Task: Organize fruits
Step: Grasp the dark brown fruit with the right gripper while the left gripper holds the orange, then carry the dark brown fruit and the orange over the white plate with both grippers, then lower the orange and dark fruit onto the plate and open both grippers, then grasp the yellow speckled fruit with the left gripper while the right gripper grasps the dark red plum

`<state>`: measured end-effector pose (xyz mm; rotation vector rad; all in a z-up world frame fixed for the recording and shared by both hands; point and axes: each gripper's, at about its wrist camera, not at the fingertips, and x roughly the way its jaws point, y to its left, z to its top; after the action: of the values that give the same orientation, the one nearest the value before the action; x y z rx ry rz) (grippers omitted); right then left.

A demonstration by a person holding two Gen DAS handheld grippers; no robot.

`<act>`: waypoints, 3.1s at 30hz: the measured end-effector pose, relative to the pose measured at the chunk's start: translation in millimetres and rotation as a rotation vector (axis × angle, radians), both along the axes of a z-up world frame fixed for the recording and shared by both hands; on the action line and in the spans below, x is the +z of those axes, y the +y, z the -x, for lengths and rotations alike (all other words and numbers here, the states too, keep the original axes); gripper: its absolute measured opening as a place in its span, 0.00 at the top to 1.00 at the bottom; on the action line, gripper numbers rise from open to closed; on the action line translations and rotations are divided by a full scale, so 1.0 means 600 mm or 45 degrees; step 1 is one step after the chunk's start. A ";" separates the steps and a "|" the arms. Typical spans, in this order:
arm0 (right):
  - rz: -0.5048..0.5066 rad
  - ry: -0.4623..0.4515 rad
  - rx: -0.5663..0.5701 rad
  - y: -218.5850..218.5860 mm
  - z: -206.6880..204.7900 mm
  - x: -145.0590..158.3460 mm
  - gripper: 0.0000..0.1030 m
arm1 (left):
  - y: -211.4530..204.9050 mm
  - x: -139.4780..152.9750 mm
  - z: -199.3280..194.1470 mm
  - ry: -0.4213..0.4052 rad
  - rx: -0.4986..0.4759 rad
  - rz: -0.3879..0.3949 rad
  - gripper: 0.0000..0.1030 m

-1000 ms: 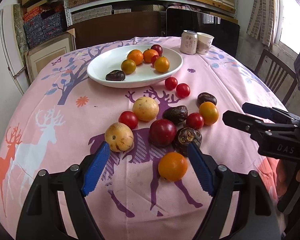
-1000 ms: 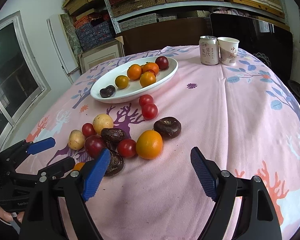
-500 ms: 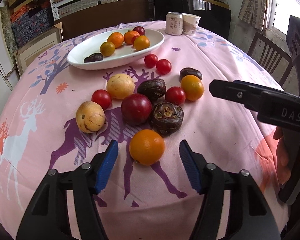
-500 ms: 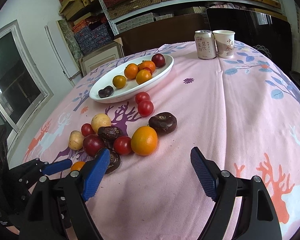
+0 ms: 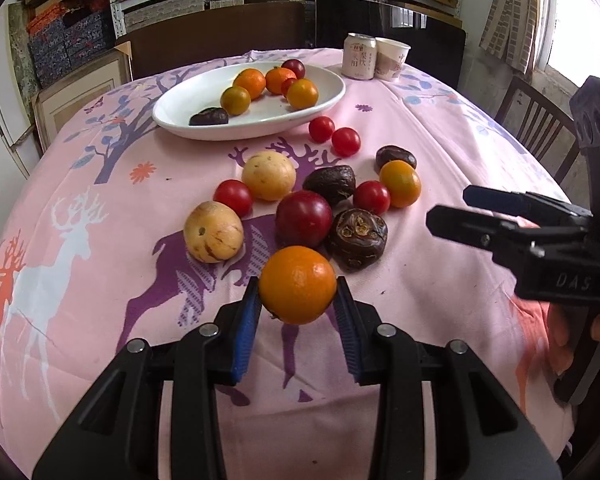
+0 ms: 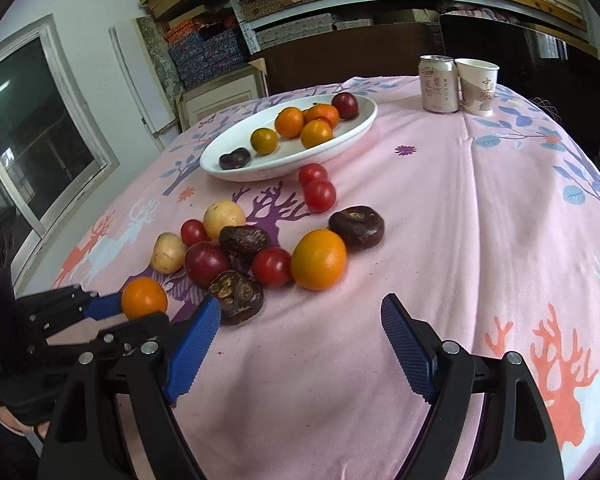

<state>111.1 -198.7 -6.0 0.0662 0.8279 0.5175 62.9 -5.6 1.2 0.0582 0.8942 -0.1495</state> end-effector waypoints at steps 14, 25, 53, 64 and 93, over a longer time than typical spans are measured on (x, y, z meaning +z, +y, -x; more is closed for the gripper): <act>0.333 0.073 0.139 0.153 -0.024 -0.032 0.39 | 0.065 0.020 -0.001 -0.022 0.054 0.009 0.65; 0.409 0.033 0.097 0.148 -0.014 -0.027 0.56 | 0.075 0.037 -0.014 -0.050 0.070 -0.030 0.65; 0.088 -0.143 -0.020 0.095 -0.149 0.097 0.57 | 0.076 0.123 -0.187 -0.162 0.124 -0.004 0.65; 0.093 0.002 -0.020 0.146 -0.263 0.038 0.45 | 0.114 0.050 -0.317 -0.015 0.229 0.091 0.65; 0.086 -0.039 -0.050 0.044 -0.065 0.052 0.34 | 0.039 0.085 -0.107 -0.171 0.127 -0.036 0.21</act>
<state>150.3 -172.3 25.4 0.0120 0.8122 0.4522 126.8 17.6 52.2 0.0493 0.7636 -0.0394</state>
